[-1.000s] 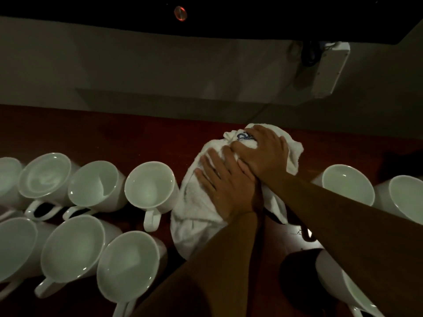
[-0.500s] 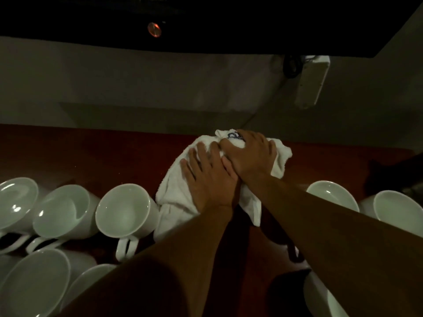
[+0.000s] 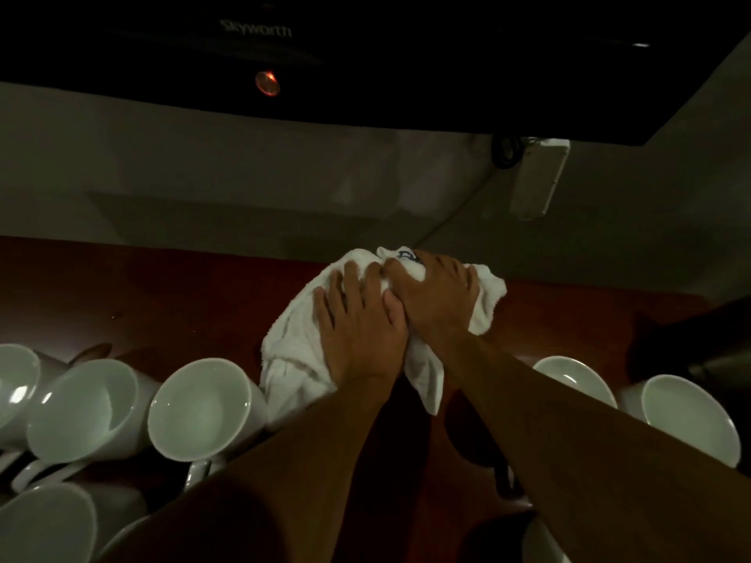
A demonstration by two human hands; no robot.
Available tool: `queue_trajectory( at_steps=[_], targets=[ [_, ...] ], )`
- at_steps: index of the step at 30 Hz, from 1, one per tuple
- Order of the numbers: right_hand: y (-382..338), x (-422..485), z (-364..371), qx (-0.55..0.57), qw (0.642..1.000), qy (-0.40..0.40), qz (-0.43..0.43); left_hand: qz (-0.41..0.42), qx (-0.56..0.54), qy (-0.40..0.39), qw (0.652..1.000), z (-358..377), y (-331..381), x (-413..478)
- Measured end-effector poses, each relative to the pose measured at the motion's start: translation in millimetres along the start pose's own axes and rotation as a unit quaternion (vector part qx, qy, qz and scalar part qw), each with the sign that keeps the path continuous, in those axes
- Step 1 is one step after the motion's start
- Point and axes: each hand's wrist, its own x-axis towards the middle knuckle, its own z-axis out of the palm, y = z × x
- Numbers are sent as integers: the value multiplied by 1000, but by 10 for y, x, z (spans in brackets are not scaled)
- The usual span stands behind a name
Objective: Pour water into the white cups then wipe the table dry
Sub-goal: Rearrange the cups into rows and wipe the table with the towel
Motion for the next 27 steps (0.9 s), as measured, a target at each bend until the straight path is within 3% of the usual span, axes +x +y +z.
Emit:
queue_trajectory(
  at_steps=[2,3,5,6,10,14,17,18,22,27],
  targets=[
    [109,-144,-35,19,998,18,-51,8,-1,-1,1000,-26,-19,-45],
    [207,-212,-25,49,990,41,-123,11,6,-4,1000,-29,-34,-84],
    [393,-388,-22,81,963,13,-259,11,17,-8,1000,-41,-85,-165],
    [449,-452,-38,63,957,-8,-282,8,19,-9,1000,-49,-94,-204],
    [458,-504,-38,-77,950,7,-301,5,37,-12,999,-48,-100,-379],
    [624,-538,70,-31,951,-3,-307,-4,38,-50,998,-30,-67,-594],
    [761,-595,117,-34,947,-3,-321,-98,-36,47,993,-136,18,-723],
    [800,-610,130,-39,944,-5,-328,-94,-51,58,993,-130,20,-793],
    [969,-680,155,-53,931,-18,-361,-56,42,-30,997,63,-20,-1145],
    [1088,-770,186,-94,911,-45,-400,-75,52,78,993,23,35,-1404]
  ],
)
